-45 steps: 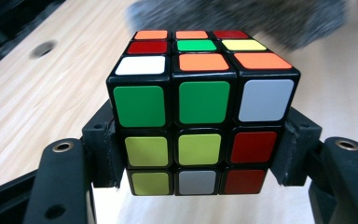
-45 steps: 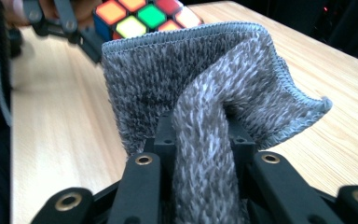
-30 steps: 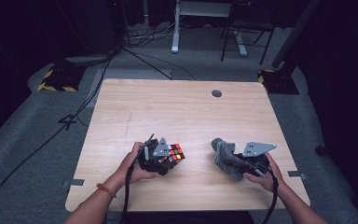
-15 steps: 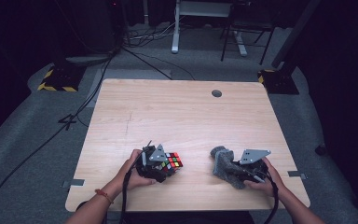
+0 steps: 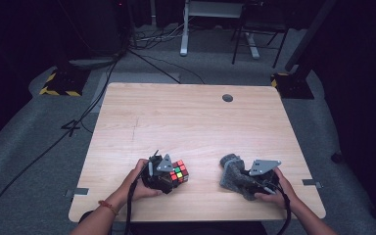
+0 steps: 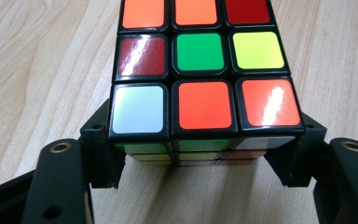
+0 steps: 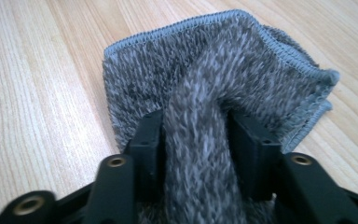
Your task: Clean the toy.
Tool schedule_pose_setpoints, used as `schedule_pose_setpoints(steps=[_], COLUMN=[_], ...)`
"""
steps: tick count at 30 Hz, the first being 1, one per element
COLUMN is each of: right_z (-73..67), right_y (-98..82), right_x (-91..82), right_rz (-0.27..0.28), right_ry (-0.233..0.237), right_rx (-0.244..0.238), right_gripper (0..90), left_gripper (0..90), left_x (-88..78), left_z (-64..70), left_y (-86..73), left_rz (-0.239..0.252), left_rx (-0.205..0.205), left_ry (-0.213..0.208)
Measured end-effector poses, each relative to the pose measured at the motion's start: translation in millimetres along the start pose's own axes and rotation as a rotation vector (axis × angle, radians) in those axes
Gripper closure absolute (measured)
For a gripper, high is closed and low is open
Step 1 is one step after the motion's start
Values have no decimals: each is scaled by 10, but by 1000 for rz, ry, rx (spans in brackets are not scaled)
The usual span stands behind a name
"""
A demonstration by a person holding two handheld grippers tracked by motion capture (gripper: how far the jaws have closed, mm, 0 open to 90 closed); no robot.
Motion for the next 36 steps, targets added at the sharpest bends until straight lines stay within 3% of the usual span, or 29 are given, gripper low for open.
schedule_pose_setpoints(steps=[7, 11, 13, 20, 23, 25, 31, 36], right_z=[11, 18, 28, 50, 56, 68, 163, 266], right_y=[89, 129, 136, 104, 44, -13, -205, -384], right_x=[-153, -265, -313, -498, -575, -621, -746, -826], right_rz=[49, 72, 72, 70, 68, 62, 60, 53], right_ry=[-2, -28, -46, -75, -91, -103, -147, -195], right_rx=[6, 5, 1, -22, -26, -25, 29, 75], right_gripper=[402, 335, 311, 296, 296, 295, 289, 288], left_gripper=[268, 255, 208, 168, 162, 162, 163, 164], left_x=[-181, -290, -339, -497, -551, -585, -662, -696], left_z=[28, 67, 86, 100, 94, 91, 54, -10], left_y=[16, -10, -33, -131, -185, -217, -290, -364], left_rz=[41, 68, 79, 76, 77, 60, 20, 15], left_rx=[4, -19, -26, -43, -50, -45, -33, -56], left_ry=[51, 66, 80, 127, 141, 172, 235, 251])
Point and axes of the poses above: each handheld gripper's, and its own axes: x roughly forward along the jaws, y roughly out of its top, z roughly to its right, the point moved 2 cm from there along x, roughly forward along the jaws, and after that the axes turned 5 degrees about -y, right-handed, at the moved point
